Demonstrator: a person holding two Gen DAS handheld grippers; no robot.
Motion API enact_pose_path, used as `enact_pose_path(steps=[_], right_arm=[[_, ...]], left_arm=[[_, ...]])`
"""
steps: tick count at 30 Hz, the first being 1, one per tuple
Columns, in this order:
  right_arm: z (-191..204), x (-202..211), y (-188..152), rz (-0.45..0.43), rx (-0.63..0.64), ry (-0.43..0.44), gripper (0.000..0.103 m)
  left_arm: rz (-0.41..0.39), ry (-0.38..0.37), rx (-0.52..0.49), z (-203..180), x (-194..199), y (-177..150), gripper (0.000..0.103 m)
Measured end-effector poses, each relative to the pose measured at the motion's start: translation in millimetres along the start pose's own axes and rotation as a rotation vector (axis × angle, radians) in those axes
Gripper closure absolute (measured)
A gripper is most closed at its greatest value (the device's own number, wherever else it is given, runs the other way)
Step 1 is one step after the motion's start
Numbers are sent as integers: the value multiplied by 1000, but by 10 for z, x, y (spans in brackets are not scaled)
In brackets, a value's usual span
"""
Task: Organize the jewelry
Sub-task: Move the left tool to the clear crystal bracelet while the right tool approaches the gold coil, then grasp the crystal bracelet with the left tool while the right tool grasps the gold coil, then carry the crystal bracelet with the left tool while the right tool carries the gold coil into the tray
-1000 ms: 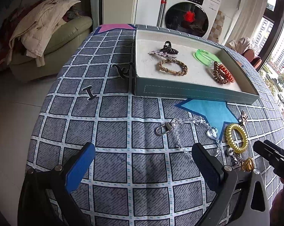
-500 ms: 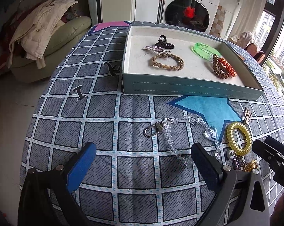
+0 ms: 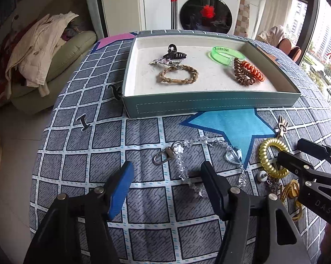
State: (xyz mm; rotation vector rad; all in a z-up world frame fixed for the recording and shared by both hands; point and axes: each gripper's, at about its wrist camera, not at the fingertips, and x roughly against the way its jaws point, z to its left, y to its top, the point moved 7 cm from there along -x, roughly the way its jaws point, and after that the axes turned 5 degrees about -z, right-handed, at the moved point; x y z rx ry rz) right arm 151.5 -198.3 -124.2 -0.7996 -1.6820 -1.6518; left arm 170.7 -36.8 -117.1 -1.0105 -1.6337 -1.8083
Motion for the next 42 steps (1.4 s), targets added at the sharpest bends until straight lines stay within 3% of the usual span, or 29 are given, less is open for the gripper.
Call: enact_pose_path(steps=[4,8,11,13,16,23,26,42], right_arm=[[36,0,0,0,30,7,51],[48,0,-4,3,36,18,55],[102,7,-5,5,51,30,66],[140,12,-6,6,61,37,75],[185,17,-7,4,65,43,91],[118,68,-31,-10,17,52,92],[43,128,-20,-21,-7,53,92],[-95,385,77,-76,-63,66,92]], left_arm=[[8,-11,-24,-62,8,8,23],[12,-39,-42,-126,30,11,37],[9,-57,-61,-178,46,13,53],[3,-68,-73,-207,52,13,75],[-2,-91,-71,-217,62,9,75],[-30,-180,16,-91,170,38,76],[-48,-190,29,-42,226,68,80],[-116,-253,66,70,573,285,80]])
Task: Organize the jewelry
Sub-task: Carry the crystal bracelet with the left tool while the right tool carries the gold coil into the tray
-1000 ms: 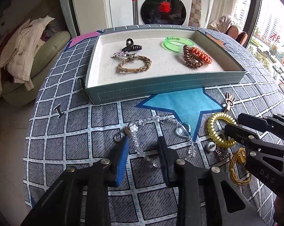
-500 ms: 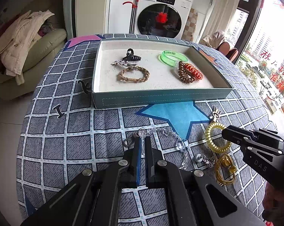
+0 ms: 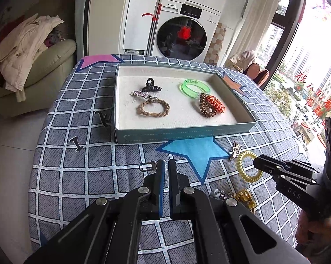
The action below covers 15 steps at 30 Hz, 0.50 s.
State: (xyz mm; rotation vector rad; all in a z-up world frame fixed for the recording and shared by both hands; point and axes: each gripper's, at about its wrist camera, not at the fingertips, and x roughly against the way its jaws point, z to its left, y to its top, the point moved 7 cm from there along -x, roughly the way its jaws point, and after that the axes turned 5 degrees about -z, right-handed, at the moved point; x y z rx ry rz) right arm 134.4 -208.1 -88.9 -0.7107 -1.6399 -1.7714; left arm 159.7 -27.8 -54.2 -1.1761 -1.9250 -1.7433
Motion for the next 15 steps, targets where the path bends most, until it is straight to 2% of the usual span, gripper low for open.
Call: enact_pose_path(steps=[15], right_arm=[[-33,139,443,-65,-20,26,92]], left_arm=[[-120,-45,-16,-104,235,644,80]])
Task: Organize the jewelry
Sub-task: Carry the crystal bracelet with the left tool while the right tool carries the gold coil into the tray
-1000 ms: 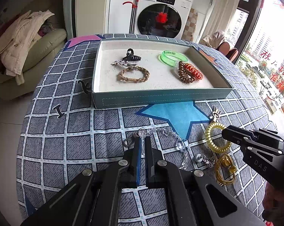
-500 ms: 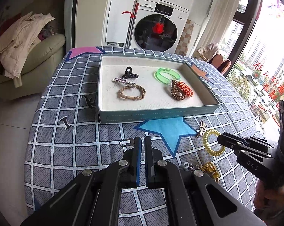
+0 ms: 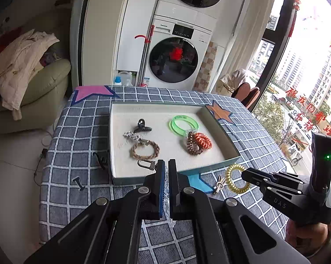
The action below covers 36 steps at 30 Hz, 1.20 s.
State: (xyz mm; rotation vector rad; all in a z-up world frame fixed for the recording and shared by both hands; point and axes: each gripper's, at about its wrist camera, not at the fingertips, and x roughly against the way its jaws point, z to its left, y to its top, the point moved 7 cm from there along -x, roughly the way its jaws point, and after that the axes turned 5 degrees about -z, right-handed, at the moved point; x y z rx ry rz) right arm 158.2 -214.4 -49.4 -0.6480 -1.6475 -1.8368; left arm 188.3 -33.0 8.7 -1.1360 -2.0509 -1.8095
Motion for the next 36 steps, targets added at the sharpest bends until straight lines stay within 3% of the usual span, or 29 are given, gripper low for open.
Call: enact_pose_path(steps=[16,27,36], right_arm=[[47,-479,488,41,-39,43,92],[69,-1057,446,135,-65,41,92],[-166,-1222,457,130,-70,-47,92]], left_arm=[[-42,-45,-8,-89,-537,560,80],[44,6,0,126,-1126,349,80],[111,103,-19,340,-1428,85,80]])
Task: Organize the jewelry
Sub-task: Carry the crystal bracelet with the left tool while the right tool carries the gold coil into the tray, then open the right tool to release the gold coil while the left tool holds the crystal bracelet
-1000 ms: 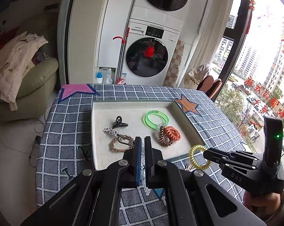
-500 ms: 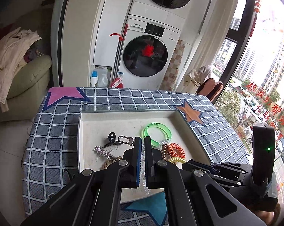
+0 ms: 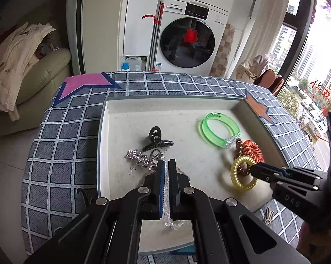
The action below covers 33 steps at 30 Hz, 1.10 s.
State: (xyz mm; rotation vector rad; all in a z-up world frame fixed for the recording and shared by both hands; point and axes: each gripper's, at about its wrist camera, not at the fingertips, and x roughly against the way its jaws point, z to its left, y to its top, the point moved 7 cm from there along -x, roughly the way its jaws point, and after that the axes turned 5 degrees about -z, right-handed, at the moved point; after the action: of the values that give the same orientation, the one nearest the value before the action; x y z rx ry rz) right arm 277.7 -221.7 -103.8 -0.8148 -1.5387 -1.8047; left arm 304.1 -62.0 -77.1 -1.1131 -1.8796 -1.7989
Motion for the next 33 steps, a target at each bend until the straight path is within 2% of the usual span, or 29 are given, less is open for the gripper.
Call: enact_pose_path(steps=[3,11,21,23,25,27,33], right_arm=[[-89,-41,58,-11,-6,-34,92],[-200,-103,129,-33,-19,-71,92],[-181,-122,73,-21,-24,-60,91],[-185,-117,61,-17,-29,-50,86],[-184,-104,46,-16,-35,-37,63],[-184,-45,50,-46,-45,-27,54],[-147,112,38,-79,-72,18,53]], left_arm=[[15,45,-24,25,-74,-59,80],[31,108,-82,9,-174,-160,80],[29,128,-104,-6,-152,-159,80],[26,130,-104,-13,-132,-155,80],[25,133,-105,-23,-112,-158,80],[23,140,-108,-31,-95,-157,80],[5,148,-118,-78,-14,-146,80]])
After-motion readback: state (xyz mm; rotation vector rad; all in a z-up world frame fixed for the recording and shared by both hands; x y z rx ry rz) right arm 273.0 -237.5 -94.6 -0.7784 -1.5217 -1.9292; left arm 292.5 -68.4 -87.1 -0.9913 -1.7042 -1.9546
